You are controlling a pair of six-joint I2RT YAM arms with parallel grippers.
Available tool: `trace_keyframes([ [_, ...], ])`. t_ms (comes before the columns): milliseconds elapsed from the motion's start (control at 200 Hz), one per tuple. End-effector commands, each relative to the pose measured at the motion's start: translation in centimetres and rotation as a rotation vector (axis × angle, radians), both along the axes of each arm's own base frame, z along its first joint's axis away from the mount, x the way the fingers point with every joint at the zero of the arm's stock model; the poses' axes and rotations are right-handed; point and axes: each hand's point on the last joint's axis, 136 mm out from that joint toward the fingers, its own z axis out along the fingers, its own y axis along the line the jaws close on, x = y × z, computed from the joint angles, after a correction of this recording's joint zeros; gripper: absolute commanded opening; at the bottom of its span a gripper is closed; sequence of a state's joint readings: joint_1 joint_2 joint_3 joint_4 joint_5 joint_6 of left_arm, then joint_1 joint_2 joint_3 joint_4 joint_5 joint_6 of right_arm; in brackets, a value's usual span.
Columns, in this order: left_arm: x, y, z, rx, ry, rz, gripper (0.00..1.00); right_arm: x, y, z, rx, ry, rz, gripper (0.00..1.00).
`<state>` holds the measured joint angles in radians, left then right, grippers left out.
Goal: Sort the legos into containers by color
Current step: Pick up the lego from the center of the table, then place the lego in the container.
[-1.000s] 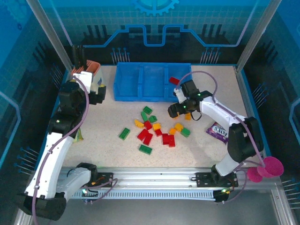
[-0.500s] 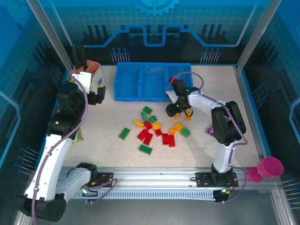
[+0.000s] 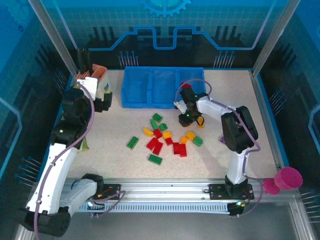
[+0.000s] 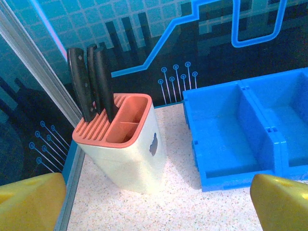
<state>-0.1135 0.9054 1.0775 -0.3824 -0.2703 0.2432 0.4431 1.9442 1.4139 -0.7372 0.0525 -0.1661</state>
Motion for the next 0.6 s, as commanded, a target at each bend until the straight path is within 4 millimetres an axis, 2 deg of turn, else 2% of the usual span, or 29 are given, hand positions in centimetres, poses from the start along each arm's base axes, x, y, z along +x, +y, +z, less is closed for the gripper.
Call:
trace_keyframes([
  [0,-0.3,0.3,0.3,0.018,-0.025,0.013,0.99,0.8,1.7,6.9,-0.010,-0.134,0.201,0.22],
  [125,-0.5,0.2,0.1,0.012,-0.025,0.011,0.99,3.4,3.4,11.6,-0.017,-0.295,0.448,0.11],
  [180,-0.6,0.2,0.0,0.007,-0.024,0.009,1.00,4.4,4.3,13.2,0.006,-0.357,0.550,0.09],
  [295,-0.6,0.3,0.0,0.003,-0.040,0.013,1.00,8.2,6.9,16.2,0.015,-0.559,0.757,0.07],
  [430,-0.7,-0.1,0.0,-0.019,-0.051,0.000,0.99,12.7,8.9,16.9,-0.006,-0.626,0.873,0.06],
  [500,-0.7,-0.1,0.0,-0.024,-0.059,-0.002,0.99,14.8,9.5,15.7,-0.022,-0.610,0.914,0.06],
  [515,-0.8,-0.1,0.0,-0.024,-0.060,-0.003,0.99,15.2,9.7,16.2,-0.027,-0.625,0.924,0.06],
  [525,-0.7,-0.1,0.0,-0.025,-0.060,-0.001,1.00,15.5,9.8,15.1,-0.029,-0.608,0.930,0.06],
  [555,-0.7,-0.1,0.1,-0.024,-0.063,-0.003,0.99,16.2,10.0,14.6,-0.039,-0.616,0.945,0.06],
  [595,-0.7,-0.2,0.1,-0.024,-0.065,-0.004,0.99,17.3,10.4,14.7,-0.048,-0.659,0.962,0.06],
])
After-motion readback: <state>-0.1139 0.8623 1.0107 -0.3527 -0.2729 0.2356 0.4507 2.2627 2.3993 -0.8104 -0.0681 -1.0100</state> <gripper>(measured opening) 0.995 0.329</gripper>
